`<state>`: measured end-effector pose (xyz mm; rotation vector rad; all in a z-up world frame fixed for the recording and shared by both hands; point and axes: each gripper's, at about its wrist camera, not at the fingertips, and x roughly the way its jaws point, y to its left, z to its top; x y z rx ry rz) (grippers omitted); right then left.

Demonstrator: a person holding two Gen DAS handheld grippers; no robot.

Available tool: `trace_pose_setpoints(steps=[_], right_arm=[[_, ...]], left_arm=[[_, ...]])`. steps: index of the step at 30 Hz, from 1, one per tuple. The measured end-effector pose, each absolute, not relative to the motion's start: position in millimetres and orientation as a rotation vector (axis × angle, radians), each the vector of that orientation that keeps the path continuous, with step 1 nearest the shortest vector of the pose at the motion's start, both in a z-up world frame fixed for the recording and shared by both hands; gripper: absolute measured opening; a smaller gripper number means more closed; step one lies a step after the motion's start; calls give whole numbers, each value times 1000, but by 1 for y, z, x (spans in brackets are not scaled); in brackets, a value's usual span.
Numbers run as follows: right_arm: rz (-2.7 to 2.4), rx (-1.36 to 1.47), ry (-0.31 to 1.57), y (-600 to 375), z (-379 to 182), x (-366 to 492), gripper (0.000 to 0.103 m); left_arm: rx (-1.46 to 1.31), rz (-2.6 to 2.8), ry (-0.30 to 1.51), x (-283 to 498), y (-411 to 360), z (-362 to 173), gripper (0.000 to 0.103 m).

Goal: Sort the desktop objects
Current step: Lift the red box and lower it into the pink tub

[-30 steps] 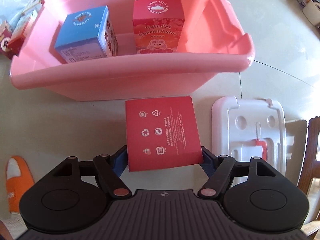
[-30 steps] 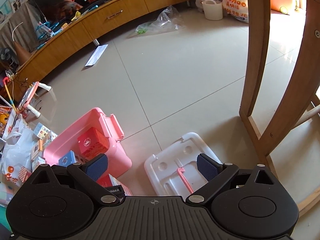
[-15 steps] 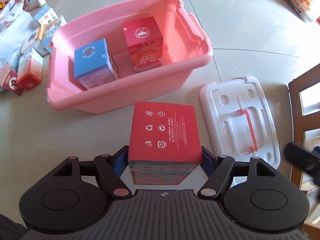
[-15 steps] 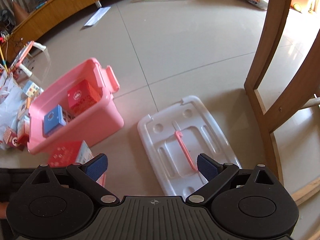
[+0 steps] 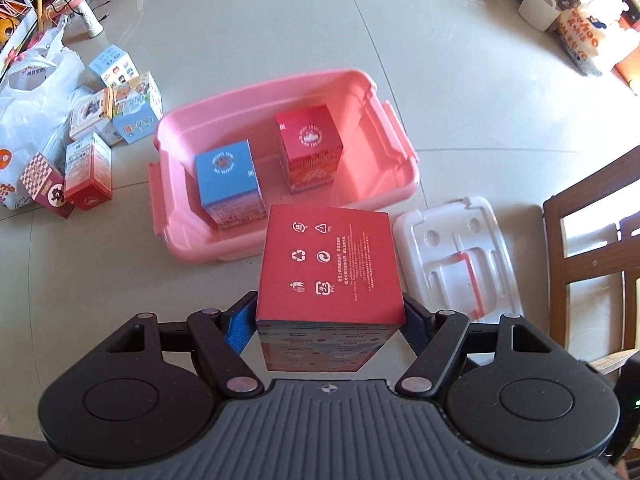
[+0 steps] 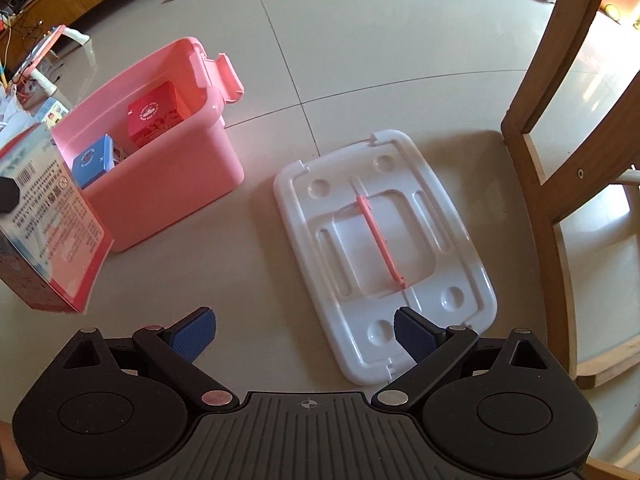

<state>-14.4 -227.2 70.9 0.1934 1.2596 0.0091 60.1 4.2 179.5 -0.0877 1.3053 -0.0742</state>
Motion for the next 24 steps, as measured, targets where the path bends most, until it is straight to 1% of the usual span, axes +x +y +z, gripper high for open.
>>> trace_pose_setpoints(steps=[5, 9, 14, 24], right_arm=[[7, 212, 1248, -231, 73, -16, 95], [-3, 221, 1244, -236, 73, -14, 95], [5, 235, 1226, -237, 72, -11, 95], [-15, 228, 1229, -240, 64, 2, 95]], left_arm=[[-79, -55, 1273, 76, 16, 200, 74], [-105, -57, 1284, 94, 22, 203, 74], [-121, -62, 1287, 118, 23, 192, 74], [-162, -48, 1371, 166, 25, 156, 74]])
